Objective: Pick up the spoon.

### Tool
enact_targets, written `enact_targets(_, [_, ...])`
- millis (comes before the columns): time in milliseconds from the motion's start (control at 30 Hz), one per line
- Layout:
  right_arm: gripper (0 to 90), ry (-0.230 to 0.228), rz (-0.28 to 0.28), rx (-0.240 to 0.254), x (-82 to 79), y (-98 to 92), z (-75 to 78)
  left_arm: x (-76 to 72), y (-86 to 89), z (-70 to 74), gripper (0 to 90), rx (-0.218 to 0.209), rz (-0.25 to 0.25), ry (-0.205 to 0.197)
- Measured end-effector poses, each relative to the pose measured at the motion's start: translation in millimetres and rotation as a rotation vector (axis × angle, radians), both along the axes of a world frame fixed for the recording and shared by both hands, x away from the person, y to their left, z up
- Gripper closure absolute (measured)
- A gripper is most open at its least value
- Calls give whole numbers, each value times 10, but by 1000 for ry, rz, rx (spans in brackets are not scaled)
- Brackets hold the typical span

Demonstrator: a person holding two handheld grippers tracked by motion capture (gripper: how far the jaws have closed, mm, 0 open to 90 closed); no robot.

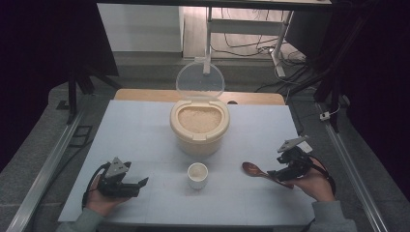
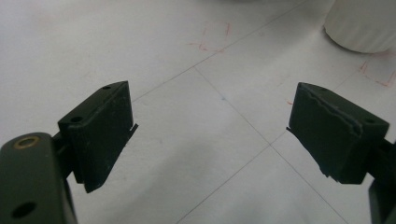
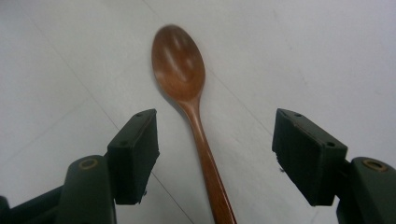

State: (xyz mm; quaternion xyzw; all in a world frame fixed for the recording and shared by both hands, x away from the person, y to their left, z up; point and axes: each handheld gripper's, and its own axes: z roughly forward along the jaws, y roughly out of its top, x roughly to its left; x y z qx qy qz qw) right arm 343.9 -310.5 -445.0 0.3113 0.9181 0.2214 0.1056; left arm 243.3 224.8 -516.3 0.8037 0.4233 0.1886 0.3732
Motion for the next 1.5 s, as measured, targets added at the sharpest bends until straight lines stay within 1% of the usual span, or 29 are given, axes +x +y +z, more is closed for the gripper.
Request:
enact_targets(133, [317, 15, -1, -22, 22, -25, -54, 2, -3, -10, 137, 3, -1, 2])
enact_targets(233, [337, 37, -4, -41, 24, -64, -88, -4, -7, -15, 137, 5, -3, 3])
enact_targets(367, [364, 71, 2, -81, 16, -111, -138, -2, -6, -18, 137, 5, -3, 4])
enact_targets(433, [376, 79, 3, -99, 22, -130, -169, -2, -8, -21, 137, 6, -5, 6])
enact_targets(600, [403, 113, 11, -111, 37, -159, -234, 4, -8, -30, 137, 8, -8, 10])
enact_targets(700, [424, 124, 17, -122, 43, -153, -277, 1, -7, -31, 137, 9, -8, 10])
enact_targets(833, [466, 169, 25, -137, 61, -145, -347, 3, -5, -33, 137, 9, -9, 11])
enact_targets(933, [503, 169, 33, -160, 59, -140, -377, 6, 1, -36, 137, 6, -8, 12])
enact_targets(1133, [612, 165, 52, -173, 54, -129, -386, 5, 3, -37, 137, 8, -8, 11])
enact_targets(1233, [629, 164, 58, -182, 54, -117, -395, 6, 4, -38, 137, 9, -6, 11])
enact_targets(1267, [632, 163, 62, -198, 55, -100, -408, 7, 5, -38, 136, 9, -4, 10])
enact_targets(1333, [657, 163, 69, -204, 49, -80, -403, 7, 7, -38, 136, 9, -3, 10])
enact_targets(1433, [677, 168, 75, -210, 52, -61, -407, 8, 4, -40, 136, 9, -3, 11])
enact_targets(1500, [682, 181, 74, -214, 69, -53, -409, 8, 3, -41, 135, 10, -3, 11])
